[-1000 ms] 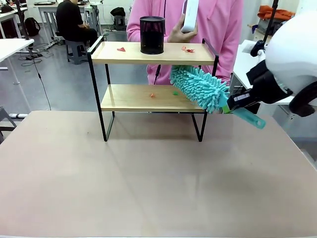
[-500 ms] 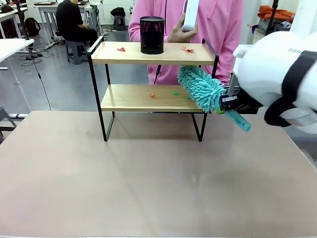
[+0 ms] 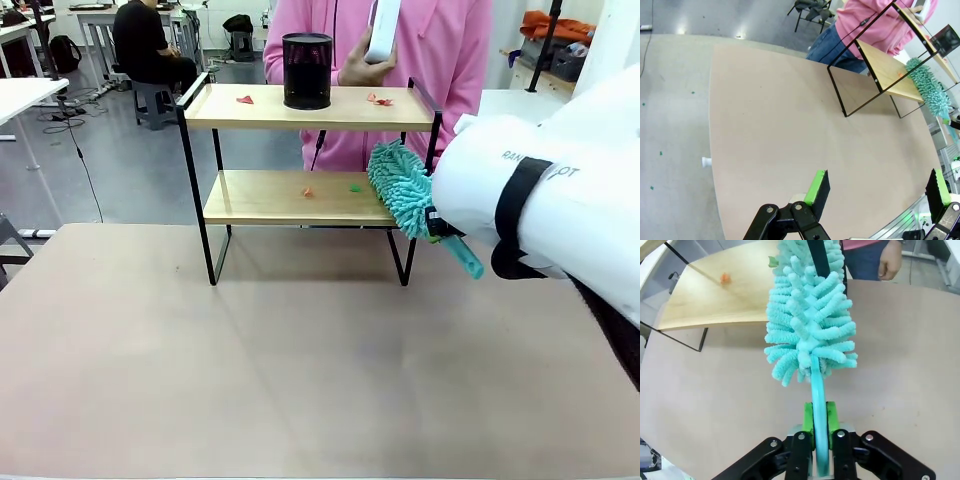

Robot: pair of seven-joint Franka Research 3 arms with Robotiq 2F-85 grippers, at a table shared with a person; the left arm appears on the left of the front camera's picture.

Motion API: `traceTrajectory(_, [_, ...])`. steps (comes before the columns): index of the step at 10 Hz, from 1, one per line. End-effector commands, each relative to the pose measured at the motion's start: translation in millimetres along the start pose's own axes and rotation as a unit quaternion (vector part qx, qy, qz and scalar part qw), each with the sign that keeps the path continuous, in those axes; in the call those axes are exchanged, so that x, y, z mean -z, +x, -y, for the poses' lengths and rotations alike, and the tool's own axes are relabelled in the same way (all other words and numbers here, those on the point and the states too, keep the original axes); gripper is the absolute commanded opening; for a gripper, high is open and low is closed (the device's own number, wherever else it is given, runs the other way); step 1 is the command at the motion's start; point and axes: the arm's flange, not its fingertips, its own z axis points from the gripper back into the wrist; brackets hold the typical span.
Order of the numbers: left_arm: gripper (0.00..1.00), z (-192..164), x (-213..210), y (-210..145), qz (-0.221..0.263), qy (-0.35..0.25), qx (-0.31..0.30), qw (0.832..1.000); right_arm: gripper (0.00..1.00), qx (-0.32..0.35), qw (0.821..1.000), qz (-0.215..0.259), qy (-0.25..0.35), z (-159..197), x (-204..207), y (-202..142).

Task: Clean the shelf.
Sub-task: Clean the specific tier of the Shelf with the Duster once objects are removed.

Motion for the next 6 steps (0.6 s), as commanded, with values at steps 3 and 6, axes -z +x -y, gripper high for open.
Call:
traceTrajectory(3, [1.0, 0.1, 0.8, 1.3, 0.009, -0.008, 0.01, 1.0, 0.0, -0.003, 0.999, -0.014, 0.036, -12.2, 8.7, 8.9])
traceTrajectory(6, [1.0, 0.1, 0.8, 1.3, 0.009, -0.008, 0.01, 1.0, 0.0, -0.016, 0.998, -0.024, 0.05, -32.0, 15.2, 18.1])
